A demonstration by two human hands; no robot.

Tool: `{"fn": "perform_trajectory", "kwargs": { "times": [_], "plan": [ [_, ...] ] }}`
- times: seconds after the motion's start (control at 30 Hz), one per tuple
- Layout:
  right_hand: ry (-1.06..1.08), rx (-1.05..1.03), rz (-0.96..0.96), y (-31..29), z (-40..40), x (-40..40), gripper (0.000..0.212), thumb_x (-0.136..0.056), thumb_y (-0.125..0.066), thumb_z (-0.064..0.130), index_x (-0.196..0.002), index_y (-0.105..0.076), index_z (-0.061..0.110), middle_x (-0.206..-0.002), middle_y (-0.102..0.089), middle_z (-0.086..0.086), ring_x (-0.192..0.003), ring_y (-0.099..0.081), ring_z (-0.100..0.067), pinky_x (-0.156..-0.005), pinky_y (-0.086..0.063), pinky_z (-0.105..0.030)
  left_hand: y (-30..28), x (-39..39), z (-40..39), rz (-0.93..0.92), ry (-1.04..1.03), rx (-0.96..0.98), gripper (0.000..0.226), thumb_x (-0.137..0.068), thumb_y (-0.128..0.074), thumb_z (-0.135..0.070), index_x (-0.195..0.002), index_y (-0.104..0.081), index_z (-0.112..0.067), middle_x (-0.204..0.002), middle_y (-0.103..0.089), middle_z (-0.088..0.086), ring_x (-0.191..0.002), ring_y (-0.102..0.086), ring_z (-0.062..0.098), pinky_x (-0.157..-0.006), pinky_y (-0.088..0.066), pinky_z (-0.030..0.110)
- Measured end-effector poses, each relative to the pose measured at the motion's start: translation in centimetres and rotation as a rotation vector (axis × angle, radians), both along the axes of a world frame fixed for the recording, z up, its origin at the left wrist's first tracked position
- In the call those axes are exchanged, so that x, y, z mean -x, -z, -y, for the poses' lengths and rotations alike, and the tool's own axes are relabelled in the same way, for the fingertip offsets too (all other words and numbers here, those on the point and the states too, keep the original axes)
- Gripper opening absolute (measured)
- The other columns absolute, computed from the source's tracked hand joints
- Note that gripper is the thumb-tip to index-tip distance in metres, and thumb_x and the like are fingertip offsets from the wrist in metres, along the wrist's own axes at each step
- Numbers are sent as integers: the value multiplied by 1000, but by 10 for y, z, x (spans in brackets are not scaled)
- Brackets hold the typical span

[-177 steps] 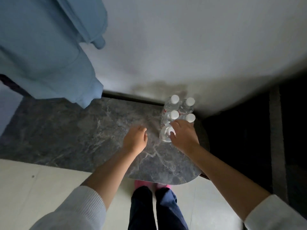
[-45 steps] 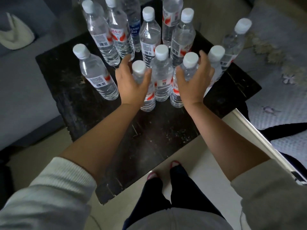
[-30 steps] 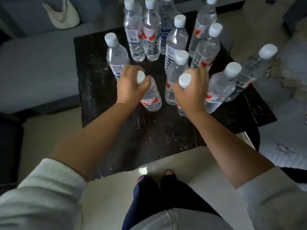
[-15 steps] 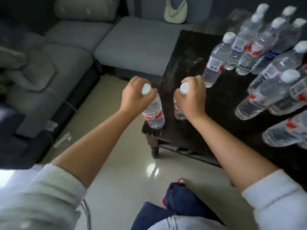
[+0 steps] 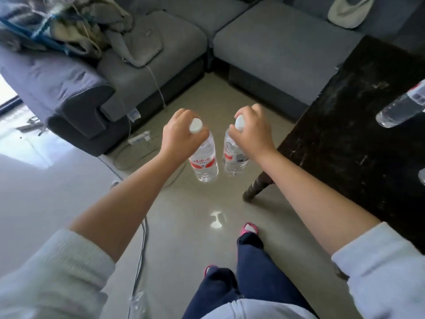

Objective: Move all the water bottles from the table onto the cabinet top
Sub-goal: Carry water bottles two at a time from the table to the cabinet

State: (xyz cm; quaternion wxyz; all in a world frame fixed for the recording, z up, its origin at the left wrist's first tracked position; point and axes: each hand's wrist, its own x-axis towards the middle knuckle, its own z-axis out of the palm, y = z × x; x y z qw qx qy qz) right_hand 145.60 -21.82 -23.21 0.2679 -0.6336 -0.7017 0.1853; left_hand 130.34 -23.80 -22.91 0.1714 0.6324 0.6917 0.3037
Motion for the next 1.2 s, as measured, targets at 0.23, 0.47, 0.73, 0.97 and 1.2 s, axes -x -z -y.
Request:
{"fn": "perform_trajectory", "kwargs": {
  "times": [0.23,0.47,0.73,0.97,1.2],
  "plan": [
    [-316,221,197,34,-8,83,26,-84,-58,14,-105,-61,0,-118,-50,-18,-99,-55,-35,-74,-39,-30,38,76,24,0,-144,161,28,-84,-62,-24,-101,-62,-1,-105,-57,11,-98,-55,26,-69,-25,17],
    [-635,386,380,65,-37,189,23,-84,-54,11,-104,-63,3,-120,-50,-17,-109,-54,-34,-85,-44,-31,65,153,40,-16,-330,312,33,-85,-64,-24,-110,-64,-2,-115,-59,15,-103,-57,32,-80,-38,29],
    [-1023,401,518,86,-25,335,20,-83,-54,8,-100,-61,2,-111,-47,-17,-103,-55,-36,-80,-44,-30,80,261,96,73,-712,383,28,-84,-64,-18,-103,-65,1,-112,-59,20,-98,-59,36,-79,-43,34],
    [-1251,438,579,97,20,479,25,-82,-58,12,-105,-63,4,-85,-41,-4,-108,-54,-33,-90,-45,-31,94,375,168,113,-990,429,26,-84,-62,-18,-102,-65,2,-109,-59,20,-106,-55,32,-82,-42,31],
    [-1329,457,642,102,80,632,26,-85,-58,14,-110,-61,5,-118,-48,-18,-108,-54,-34,-86,-44,-29,92,510,247,119,-1115,492,28,-85,-62,-20,-103,-64,0,-114,-58,19,-109,-53,29,-83,-39,30]
  ]
}}
